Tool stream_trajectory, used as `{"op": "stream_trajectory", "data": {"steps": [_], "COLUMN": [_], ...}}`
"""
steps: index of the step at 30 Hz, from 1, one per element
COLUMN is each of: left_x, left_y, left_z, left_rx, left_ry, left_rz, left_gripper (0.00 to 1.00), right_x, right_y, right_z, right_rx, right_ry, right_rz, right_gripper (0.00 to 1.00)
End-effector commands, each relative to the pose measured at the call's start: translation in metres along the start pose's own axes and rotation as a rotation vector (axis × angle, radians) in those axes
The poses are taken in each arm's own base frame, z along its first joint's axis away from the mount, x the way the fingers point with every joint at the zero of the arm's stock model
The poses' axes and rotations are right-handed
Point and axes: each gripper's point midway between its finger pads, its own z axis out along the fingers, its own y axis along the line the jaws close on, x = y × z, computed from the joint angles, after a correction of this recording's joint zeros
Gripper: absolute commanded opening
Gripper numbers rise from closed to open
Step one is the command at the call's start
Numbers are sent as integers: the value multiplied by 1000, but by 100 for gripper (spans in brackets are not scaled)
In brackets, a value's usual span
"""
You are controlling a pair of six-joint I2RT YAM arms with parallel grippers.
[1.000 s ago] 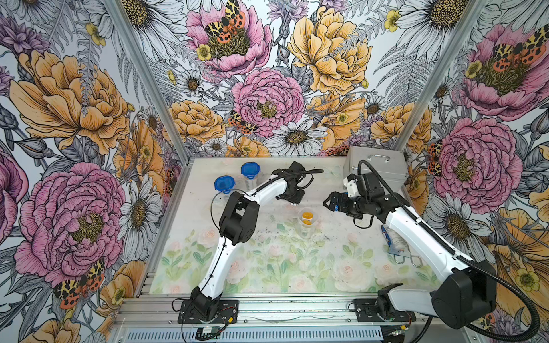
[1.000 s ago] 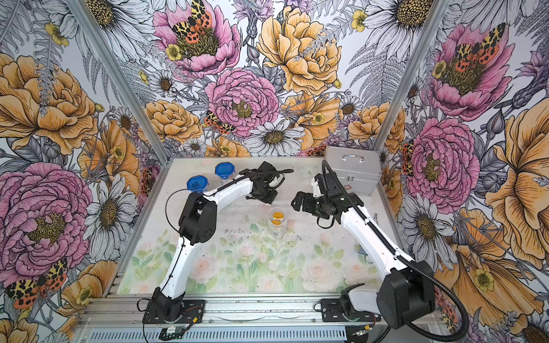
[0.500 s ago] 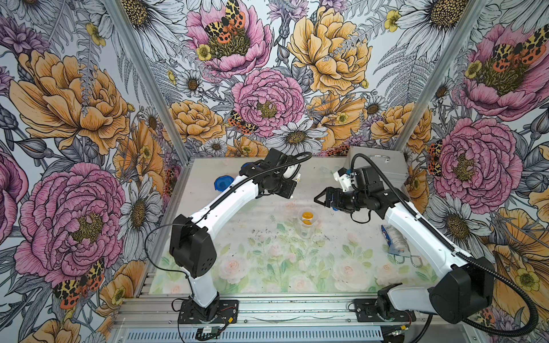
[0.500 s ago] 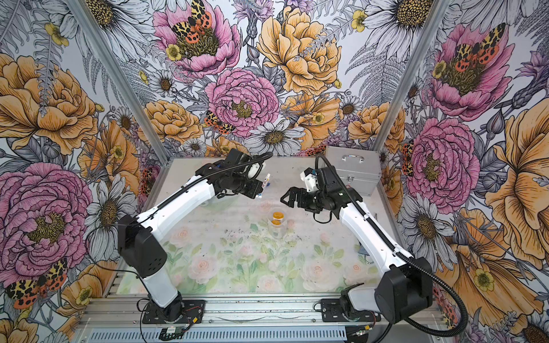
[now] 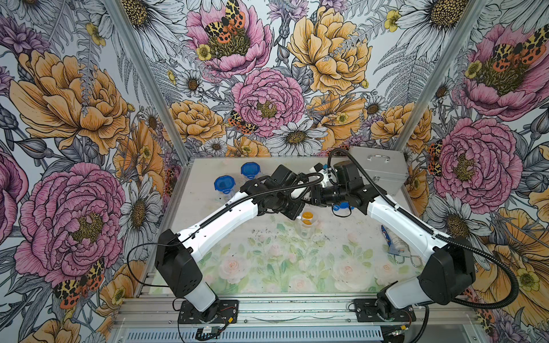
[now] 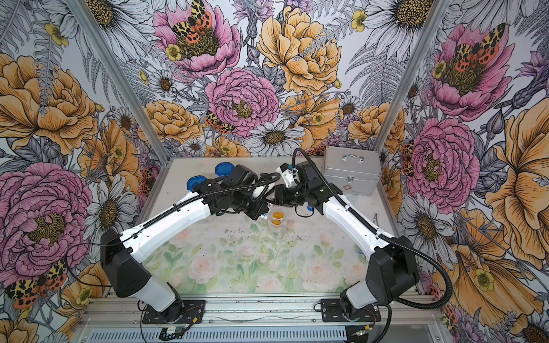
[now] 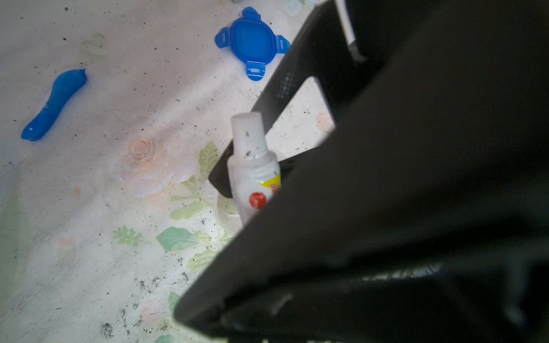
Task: Pack away toiletry kits
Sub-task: Pick up the toiletry item from the center of the board, then place the toiletry item into the container.
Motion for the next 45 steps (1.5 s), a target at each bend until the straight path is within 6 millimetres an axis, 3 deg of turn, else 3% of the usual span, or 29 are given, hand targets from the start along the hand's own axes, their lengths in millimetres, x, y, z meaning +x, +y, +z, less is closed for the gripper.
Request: {"op": "stream_trajectory", "data": {"steps": [1, 6, 11, 15, 18, 25, 30, 45], "left_x": [-5, -8, -11, -6, 1, 6, 1, -9], "left_y": [-5, -1, 4, 12, 22, 51, 60, 70], "left_z": [-8, -9, -10, -8, -9, -20, -21, -19], "left_rx": [12, 14, 17, 27, 42, 7, -17, -25], "left_ry": [-40, -50, -62, -54, -65, -101, -116, -139], "left_rz": [-5, -25, -41, -87, -153, -256, -279, -304], "left_gripper": [0, 0, 2, 44, 57, 58, 59, 59], "right_x": [-5, -2, -2, -8, -5, 3, 6, -3], "right_y": [18, 18, 17, 2, -20, -45, -55, -63], "right_z": [2, 0, -2, -12, -22, -37, -35, -20], "right_rx": [-68, -66, -61, 30, 183, 437, 528, 594], "right_ry": [-14, -16, -23, -87, -112, -84, -63, -36], "right_rz": [-44, -43, -49, -60, -95, -220, -286, -361], "right_gripper": [35, 13, 2, 0, 0, 0, 0, 0]}}
